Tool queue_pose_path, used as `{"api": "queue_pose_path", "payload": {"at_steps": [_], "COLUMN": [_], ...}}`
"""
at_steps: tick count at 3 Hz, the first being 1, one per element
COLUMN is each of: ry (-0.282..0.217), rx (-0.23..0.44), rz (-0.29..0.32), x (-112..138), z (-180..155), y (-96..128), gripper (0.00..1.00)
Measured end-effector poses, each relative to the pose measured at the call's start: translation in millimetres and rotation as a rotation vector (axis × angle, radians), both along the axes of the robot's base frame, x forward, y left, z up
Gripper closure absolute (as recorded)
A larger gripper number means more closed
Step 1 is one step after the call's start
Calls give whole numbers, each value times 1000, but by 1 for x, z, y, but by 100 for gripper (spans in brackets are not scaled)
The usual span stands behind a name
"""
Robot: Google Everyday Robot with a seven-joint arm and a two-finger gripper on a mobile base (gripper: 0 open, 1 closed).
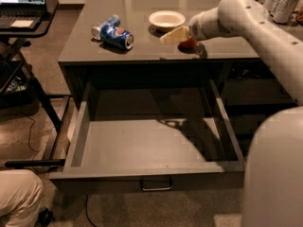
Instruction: Place apple into top drawer
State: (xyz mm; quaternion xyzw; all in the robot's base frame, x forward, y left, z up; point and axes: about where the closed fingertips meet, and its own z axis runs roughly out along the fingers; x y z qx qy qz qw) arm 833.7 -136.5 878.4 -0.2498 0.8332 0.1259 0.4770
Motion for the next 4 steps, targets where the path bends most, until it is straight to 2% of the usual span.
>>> {"api": "queue_pose_path", "payload": {"at_steps": [1,2,3,4], "ry": [30,48,41,7], "rx": [-38,-66,-76,-61], "rz": [-14,-36,-76,-125], "x": [21,30,26,12], "z": [-22,-31,-26,-10], "y": [7,6,-7,-24], "gripper": [19,42,65,88]}}
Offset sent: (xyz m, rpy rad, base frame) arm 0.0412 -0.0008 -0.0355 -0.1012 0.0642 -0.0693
